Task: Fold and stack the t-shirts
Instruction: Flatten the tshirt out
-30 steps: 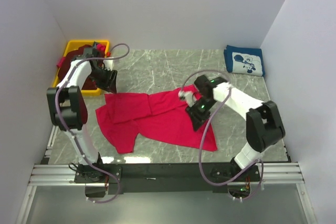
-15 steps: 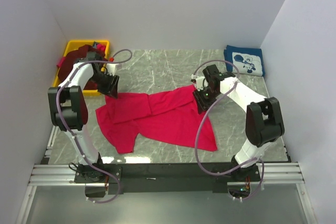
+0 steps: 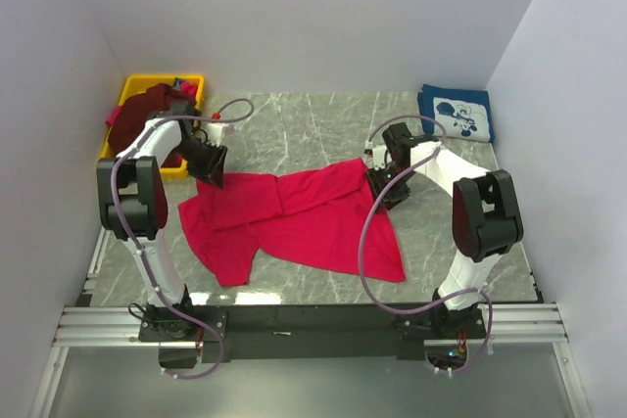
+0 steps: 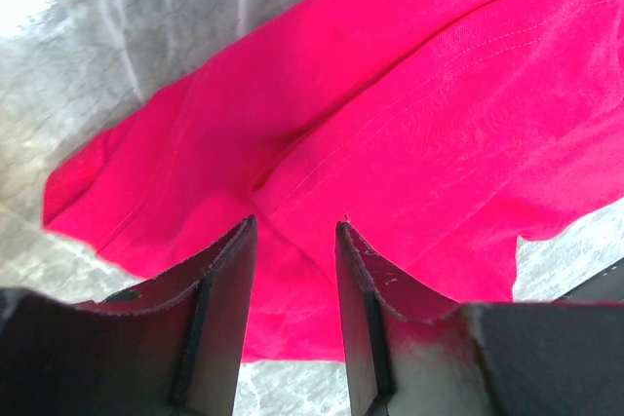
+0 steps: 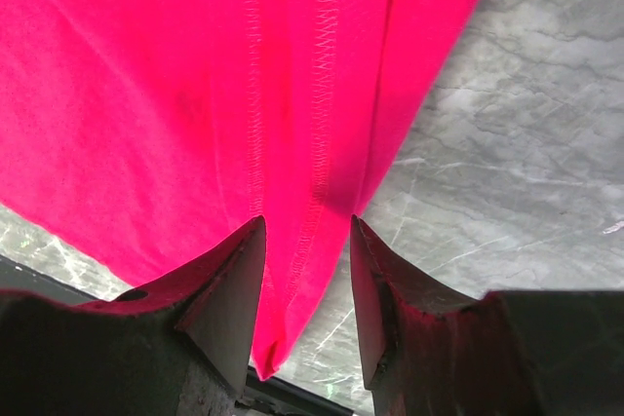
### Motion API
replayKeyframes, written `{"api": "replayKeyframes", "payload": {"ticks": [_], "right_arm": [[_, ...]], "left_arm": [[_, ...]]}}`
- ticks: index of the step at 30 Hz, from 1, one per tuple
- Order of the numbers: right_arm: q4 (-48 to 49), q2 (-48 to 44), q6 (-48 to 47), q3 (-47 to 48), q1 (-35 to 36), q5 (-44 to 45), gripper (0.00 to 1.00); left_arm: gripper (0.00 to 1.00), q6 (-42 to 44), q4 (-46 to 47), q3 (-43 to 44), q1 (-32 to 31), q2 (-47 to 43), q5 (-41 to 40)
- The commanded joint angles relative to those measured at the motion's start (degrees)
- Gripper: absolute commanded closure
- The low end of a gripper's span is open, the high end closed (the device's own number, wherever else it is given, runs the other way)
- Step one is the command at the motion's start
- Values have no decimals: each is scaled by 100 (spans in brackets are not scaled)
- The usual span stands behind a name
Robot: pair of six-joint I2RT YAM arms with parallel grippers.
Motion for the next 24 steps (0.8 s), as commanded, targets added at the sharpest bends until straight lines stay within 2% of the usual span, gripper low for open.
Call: {"api": "replayKeyframes", "payload": {"ticks": [1, 14, 19, 20, 24], "right_arm": [[77, 24, 19, 62, -111, -7, 52], [-20, -2, -69, 18, -200, -148, 50], [86, 24, -52, -17, -208, -122, 49], [121, 24, -34, -34, -226, -87, 49], [209, 94, -17, -26, -287, -51, 47]], "left_arm": [[57, 106, 145, -44, -44, 90, -8], [53, 0, 251, 97, -114, 398, -158], [64, 71, 154, 88, -158, 197, 184], [69, 62, 154, 80, -158, 153, 203], [82, 71, 101, 114, -158, -15, 264]]}}
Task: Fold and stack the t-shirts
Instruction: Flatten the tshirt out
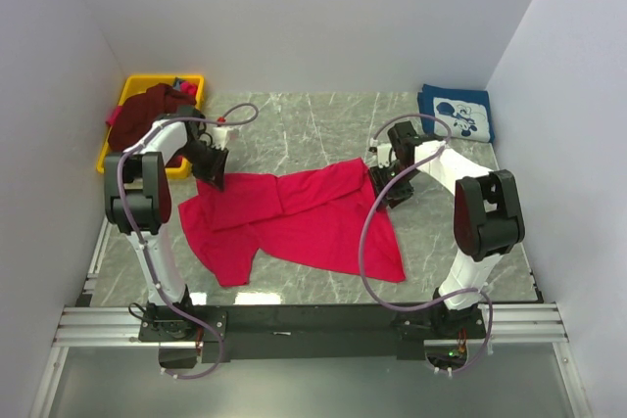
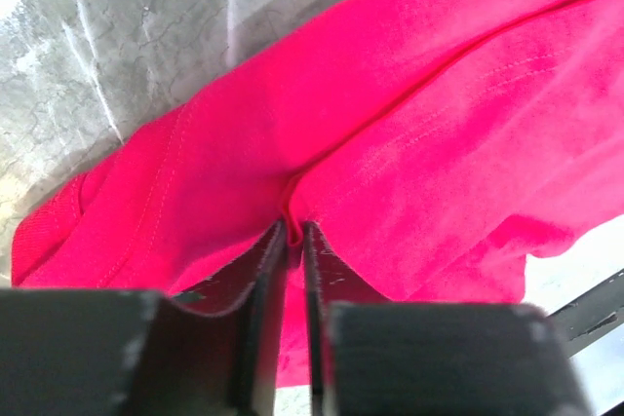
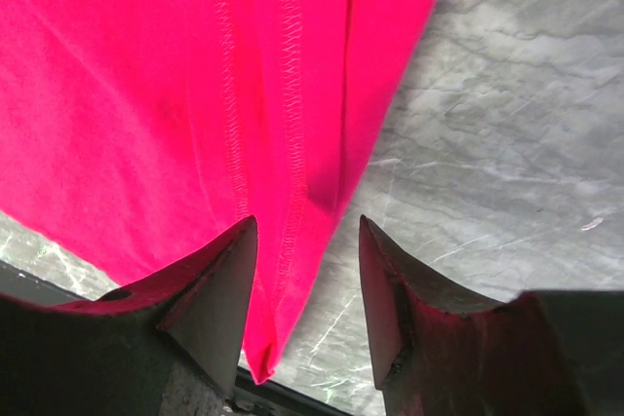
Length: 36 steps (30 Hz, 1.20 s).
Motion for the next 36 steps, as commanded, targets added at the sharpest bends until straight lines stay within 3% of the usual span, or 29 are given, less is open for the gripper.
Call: {"api": "replayKeyframes", "payload": {"ticks": [1, 7, 14, 21, 24, 25, 28, 36], "right_arm": [[161, 94, -6, 5, -97, 4, 46], [222, 138, 64, 154, -150, -163, 39], [319, 331, 337, 356, -150, -585, 37], [451, 902, 381, 673, -27, -208, 34], [425, 1096, 250, 551, -45, 29, 52], [416, 1044, 101, 480, -71, 204, 71], [320, 685, -320, 94, -246, 634, 100], [-462, -248, -2025, -979, -923, 1216, 100]], "left_arm": [[84, 82, -102, 128, -27, -399, 262], [99, 38, -120, 215, -36, -435, 157], [100, -50, -286, 549, -10, -637, 209], [100, -147, -401, 786, 52, -733, 350], [100, -235, -454, 979, 192, -777, 473], [100, -261, -445, 1024, 323, -847, 604], [100, -498, -209, 1191, 692, -1058, 867], [100, -1412, 1136, 657, 1177, -1647, 377]]}}
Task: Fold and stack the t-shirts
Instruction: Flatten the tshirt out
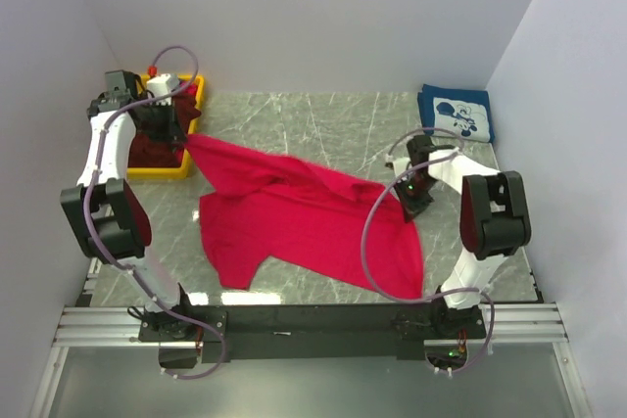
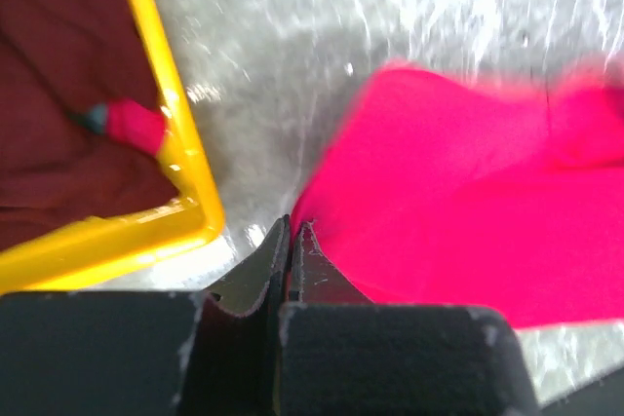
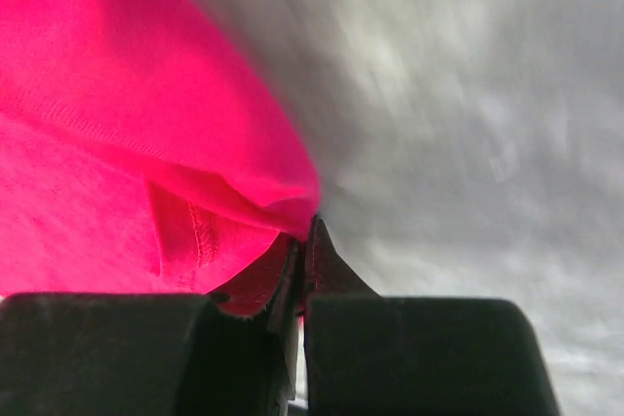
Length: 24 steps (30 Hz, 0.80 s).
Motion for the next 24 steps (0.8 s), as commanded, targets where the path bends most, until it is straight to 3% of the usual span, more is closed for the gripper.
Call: {"api": "replayKeyframes", "payload": {"ticks": [1, 4, 7, 8, 14, 17, 22, 24], "right_arm": [[-673, -370, -1124, -398, -298, 716, 100], [-884, -476, -1441, -556, -465, 699, 96], [-1077, -651, -1416, -303, -632, 269, 67], [-1173, -705, -1363, -41, -641, 111, 65], [-1516, -1092, -959, 848, -571, -1356, 65], [-1535, -1276, -696, 981, -152, -1797, 72], [-754, -1750, 87, 622, 1272, -1131, 73], [-358, -1760, 419, 472, 1991, -475, 70]], "left_arm": [[100, -446, 783, -243, -41, -419, -192], [100, -403, 643, -244, -58, -280, 18], [100, -210, 327, -156, -145, -156, 229], [100, -140, 300, -164, -189, -156, 221], [100, -7, 282, -375, -594, -261, 19], [100, -51, 326, -428, -691, -252, -60], [100, -148, 335, -393, -735, -103, -104], [100, -157, 300, -349, -735, -68, -113]]}}
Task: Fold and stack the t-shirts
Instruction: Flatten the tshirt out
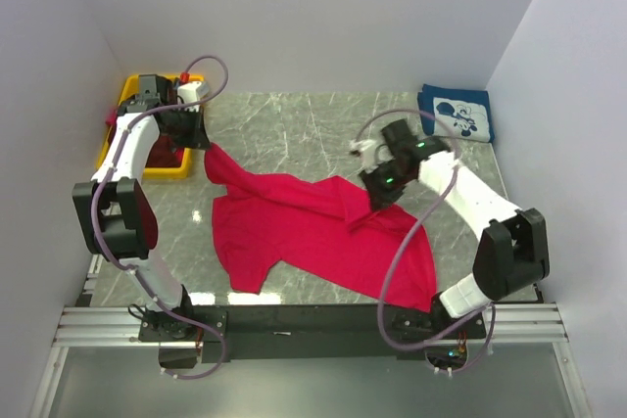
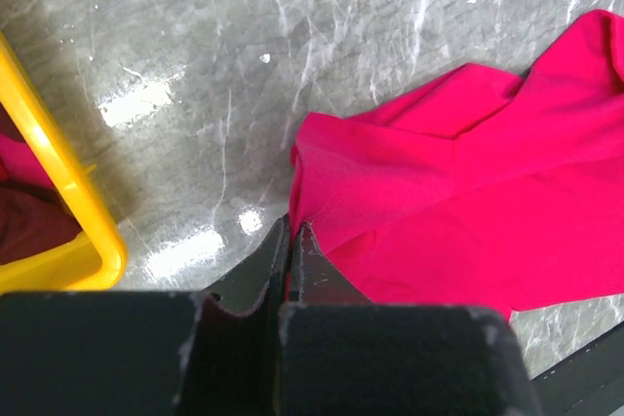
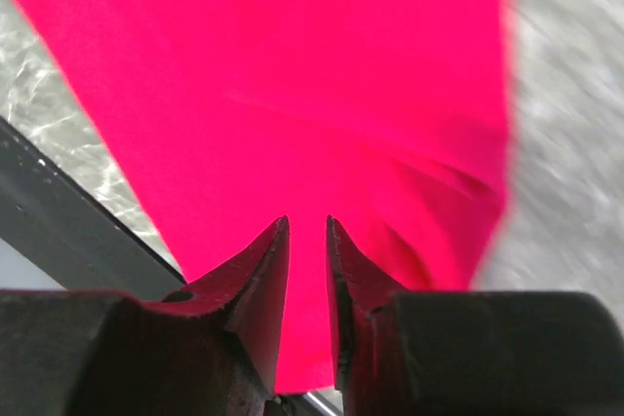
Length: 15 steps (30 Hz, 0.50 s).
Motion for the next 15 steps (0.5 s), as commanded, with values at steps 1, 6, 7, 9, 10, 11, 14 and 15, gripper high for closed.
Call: {"api": "replayKeyframes", "payload": {"ticks": [1, 6, 7, 9, 10, 11, 14, 15], "right_arm": [[561, -114, 708, -201, 932, 831, 69], [755, 387, 1551, -26, 1882, 1911, 28], [798, 440, 1630, 18, 1962, 2010, 27], [860, 501, 1754, 44, 2286, 2500, 15], [913, 511, 1763, 45, 2427, 2660, 14], [922, 537, 1798, 53, 2524, 2705, 10], [983, 756, 1886, 97, 2885, 3039, 9], [1010, 931, 1904, 106, 2929, 3100, 9]], "left_arm": [[100, -6, 23, 71, 11, 81, -56], [100, -6, 57, -17, 11, 46, -74], [100, 3, 75, -43, 11, 20, -91], [100, 3, 119, -140, 11, -33, -109], [100, 12, 136, -166, 11, -42, -126], [100, 20, 171, -219, 11, -51, -135], [100, 20, 181, -254, 11, -42, -127], [100, 3, 189, -254, 11, -33, -92]]}}
